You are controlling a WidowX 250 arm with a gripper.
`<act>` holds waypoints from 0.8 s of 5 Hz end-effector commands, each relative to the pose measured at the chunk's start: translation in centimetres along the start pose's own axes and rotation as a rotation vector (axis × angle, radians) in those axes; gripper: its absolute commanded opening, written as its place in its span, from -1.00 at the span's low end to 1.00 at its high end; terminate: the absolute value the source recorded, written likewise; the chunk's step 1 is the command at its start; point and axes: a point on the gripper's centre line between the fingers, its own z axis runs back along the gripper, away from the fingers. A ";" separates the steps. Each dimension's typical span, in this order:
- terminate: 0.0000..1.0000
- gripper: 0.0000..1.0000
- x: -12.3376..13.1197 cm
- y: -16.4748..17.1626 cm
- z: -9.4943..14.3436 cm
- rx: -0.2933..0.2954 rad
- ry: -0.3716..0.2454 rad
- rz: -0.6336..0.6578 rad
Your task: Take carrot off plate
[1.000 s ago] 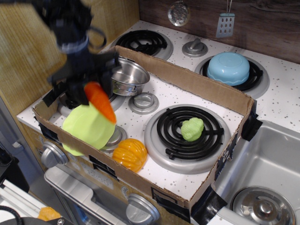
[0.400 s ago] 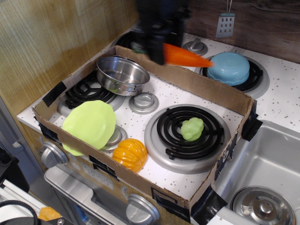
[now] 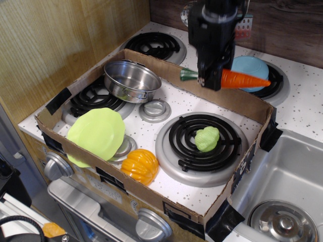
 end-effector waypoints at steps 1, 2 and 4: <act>-1.00 -1.00 0.2 -2.2 -0.2 -0.094 -0.050 -0.058; -1.00 -1.00 0.1 -2.0 -1.0 -0.117 -0.059 -0.084; -1.00 1.00 -0.4 -2.8 -0.2 -0.124 -0.071 -0.183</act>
